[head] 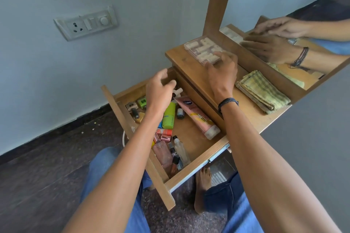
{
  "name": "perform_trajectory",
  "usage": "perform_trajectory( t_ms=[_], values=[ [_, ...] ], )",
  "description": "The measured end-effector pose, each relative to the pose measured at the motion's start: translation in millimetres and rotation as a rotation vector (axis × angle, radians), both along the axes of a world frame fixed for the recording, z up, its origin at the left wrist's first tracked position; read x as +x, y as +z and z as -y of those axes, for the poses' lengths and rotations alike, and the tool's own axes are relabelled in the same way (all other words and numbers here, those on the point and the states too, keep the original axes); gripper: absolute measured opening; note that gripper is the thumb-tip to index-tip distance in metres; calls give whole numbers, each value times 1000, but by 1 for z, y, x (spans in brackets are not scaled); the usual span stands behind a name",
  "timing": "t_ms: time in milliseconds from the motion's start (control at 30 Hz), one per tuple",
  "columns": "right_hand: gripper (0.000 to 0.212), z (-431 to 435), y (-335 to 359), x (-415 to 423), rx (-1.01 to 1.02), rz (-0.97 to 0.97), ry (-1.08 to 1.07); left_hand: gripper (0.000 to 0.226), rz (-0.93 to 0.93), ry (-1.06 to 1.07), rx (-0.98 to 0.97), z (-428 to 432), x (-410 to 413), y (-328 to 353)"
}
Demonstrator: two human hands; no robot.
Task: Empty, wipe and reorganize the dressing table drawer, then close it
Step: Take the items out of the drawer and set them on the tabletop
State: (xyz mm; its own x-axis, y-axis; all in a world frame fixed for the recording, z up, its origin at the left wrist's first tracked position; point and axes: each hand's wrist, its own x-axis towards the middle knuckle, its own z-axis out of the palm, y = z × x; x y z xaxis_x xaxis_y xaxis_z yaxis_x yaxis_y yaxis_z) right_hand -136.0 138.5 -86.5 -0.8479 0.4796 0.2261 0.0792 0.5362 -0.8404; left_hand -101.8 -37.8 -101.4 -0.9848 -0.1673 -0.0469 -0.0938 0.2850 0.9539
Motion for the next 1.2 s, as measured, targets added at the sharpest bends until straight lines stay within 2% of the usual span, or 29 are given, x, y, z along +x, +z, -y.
perform_trajectory(
  t_ms=[167,233,333,433,533,633,800,933,1200],
  values=[
    [23,4,8,15,40,-117,93,42,98,-61,-4,8,31,-18],
    [20,17,12,32,147,-187,199,44,120,-93,-84,7,31,-20],
    [18,41,3,72,374,-230,308,44,57,-98,-260,11,31,-24],
    [22,52,-20,111,582,2,327,48,50,-144,-451,16,37,-34],
    [38,48,-39,135,717,337,298,50,84,-165,-507,14,41,-37],
    [50,42,-45,144,707,507,278,50,77,-184,-555,12,42,-37],
    [61,37,-51,143,686,599,279,45,74,-205,-582,12,43,-39],
    [63,35,-52,141,658,601,263,43,78,-192,-566,13,43,-39],
    [82,34,-50,140,587,571,225,44,117,-81,-546,17,41,-36]
  ],
)
